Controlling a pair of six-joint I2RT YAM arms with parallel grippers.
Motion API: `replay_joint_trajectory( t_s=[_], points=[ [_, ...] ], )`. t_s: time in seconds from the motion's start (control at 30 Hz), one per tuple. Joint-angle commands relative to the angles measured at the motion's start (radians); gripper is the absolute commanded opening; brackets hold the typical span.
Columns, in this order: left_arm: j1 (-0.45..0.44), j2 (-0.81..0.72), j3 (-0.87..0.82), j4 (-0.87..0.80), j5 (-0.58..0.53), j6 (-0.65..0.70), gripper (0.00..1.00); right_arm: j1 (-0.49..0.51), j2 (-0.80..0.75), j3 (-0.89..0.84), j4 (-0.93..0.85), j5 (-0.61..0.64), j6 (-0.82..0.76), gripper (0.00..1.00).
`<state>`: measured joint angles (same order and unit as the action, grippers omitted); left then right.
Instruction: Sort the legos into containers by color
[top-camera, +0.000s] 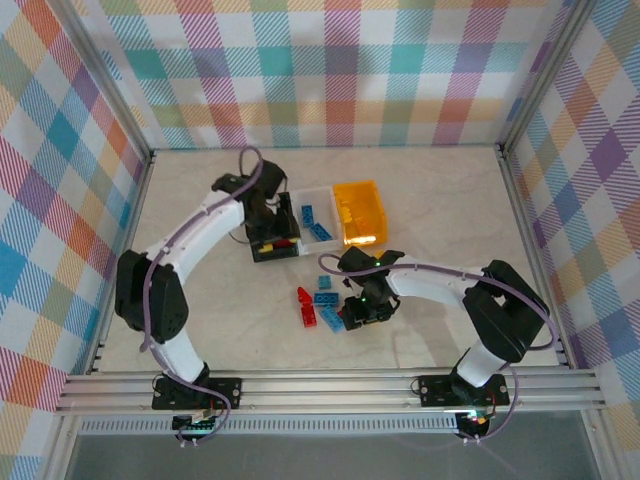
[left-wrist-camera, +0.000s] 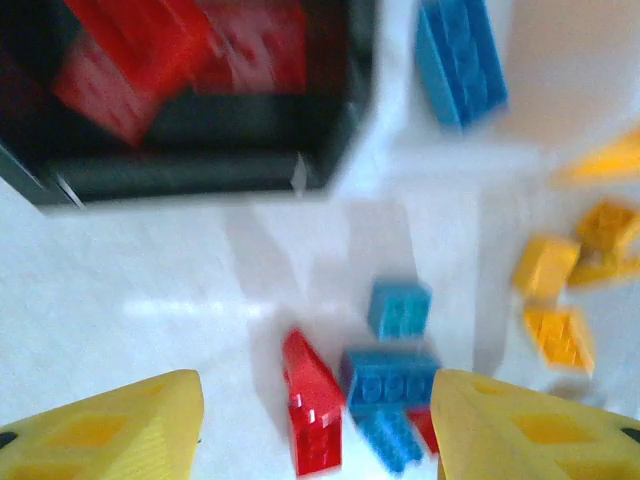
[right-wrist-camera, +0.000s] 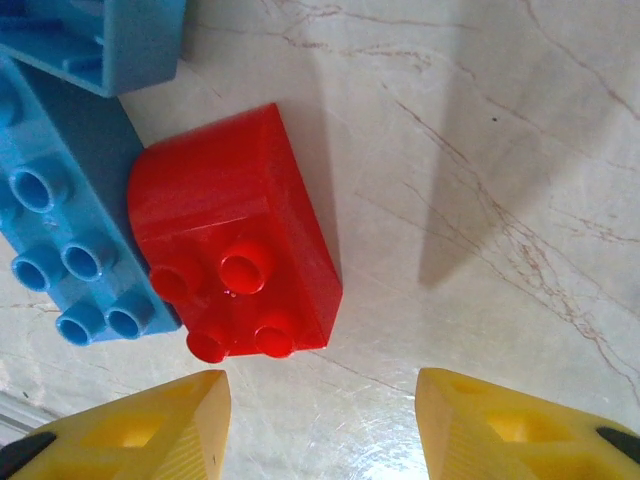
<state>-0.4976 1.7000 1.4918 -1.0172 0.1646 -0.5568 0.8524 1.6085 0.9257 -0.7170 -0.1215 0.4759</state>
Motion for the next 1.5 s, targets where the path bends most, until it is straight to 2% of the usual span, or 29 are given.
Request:
replay_joint_trajectory(
  t_s=[0.0,0.1,0.23,0.77,1.47],
  points=[
    [-0.086,-0.028,-0.111,0.024,0.038,-0.050,0.65,0.005,-0.025,-0.018,0.014,-0.011,0.042,0.52],
    [-0.144,-0.031,-0.185,0.084,0.047,-0.103,0.66,0.002,-0.040,-0.030,0.026,-0.007,0.063,0.52],
    [-0.179,-0.002,-0.196,0.108,0.040,-0.124,0.66,-0.005,-0.070,-0.045,0.037,-0.007,0.087,0.52],
    [-0.179,0.164,-0.183,0.153,0.017,-0.136,0.62,-0.113,-0.284,-0.068,0.003,-0.004,0.161,0.53],
    [-0.176,0.165,-0.297,0.220,0.029,-0.179,0.41,-0.141,-0.196,0.021,-0.021,-0.032,0.099,0.53]
  ],
)
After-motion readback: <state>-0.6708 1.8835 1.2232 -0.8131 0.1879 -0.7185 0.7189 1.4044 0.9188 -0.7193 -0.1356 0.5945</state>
